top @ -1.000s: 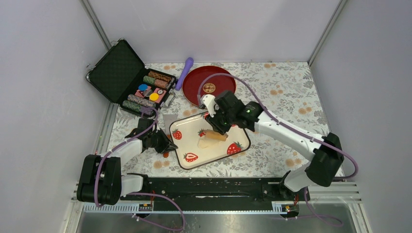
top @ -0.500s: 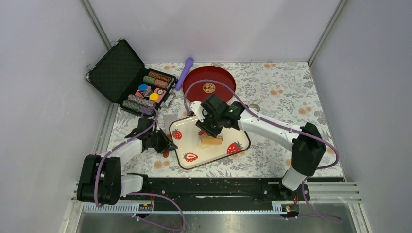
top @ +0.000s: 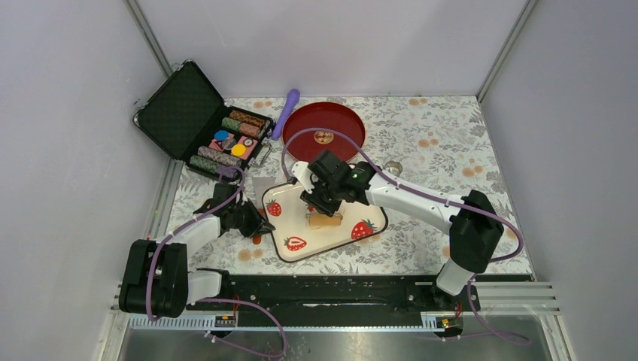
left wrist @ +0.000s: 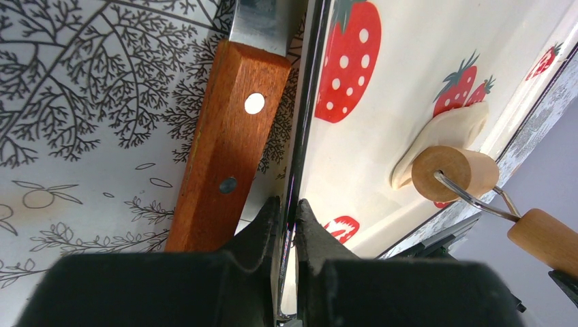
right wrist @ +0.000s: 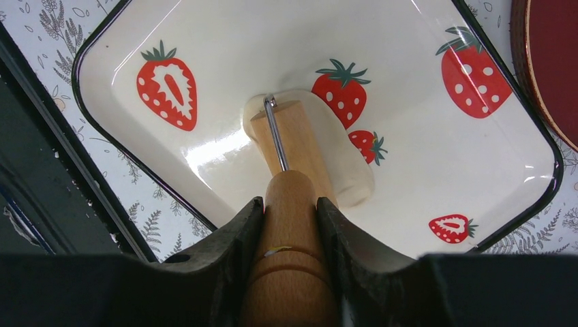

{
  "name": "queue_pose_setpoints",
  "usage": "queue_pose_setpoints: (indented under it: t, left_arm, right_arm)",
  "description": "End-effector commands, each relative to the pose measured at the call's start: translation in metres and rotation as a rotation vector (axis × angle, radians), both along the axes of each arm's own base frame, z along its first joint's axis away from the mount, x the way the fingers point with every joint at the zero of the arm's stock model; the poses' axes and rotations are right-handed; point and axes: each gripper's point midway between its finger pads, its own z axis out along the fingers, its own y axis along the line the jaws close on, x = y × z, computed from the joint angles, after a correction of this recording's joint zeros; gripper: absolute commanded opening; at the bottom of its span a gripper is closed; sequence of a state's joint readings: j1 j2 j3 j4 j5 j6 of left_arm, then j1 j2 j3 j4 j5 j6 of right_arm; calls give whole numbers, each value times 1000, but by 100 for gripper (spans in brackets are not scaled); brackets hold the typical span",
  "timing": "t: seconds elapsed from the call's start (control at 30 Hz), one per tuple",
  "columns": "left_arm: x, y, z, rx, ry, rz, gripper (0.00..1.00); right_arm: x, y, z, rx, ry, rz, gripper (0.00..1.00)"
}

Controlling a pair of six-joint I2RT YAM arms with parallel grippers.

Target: Roll out the dumpling wrappers from the dough

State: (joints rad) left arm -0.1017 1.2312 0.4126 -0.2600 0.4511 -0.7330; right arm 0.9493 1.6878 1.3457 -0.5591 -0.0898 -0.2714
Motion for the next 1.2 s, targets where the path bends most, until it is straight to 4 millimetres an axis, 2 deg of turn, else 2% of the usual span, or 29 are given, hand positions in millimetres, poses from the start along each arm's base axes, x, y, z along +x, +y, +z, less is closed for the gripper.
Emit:
queue_pose_setpoints:
  t: [0.0,0.23,0.43,0.73,0.93,1.17]
  left_arm:
    - [-4,17,-14,89,40,50,0]
    - [-4,18,-14,92,44,48,0]
    - [-4,18,-15,95,45,48,0]
    - [-4,19,-14,100,45,44,0]
    - [-5,19,-15,104,47,42,0]
    - [-5,19,-14,103,46,43,0]
  right_arm:
    - [-15,-32,-51,-189,84,-3,0]
    - [-3,-49,-63,-203,147,-118,0]
    - [1,-67,-71,-300,194,-154,0]
    - [12,-96,-83,-458,150,-230,0]
    - [13,-104,-86,-448,194,-287,0]
    - [26,-118,-85,-456,230,-380,0]
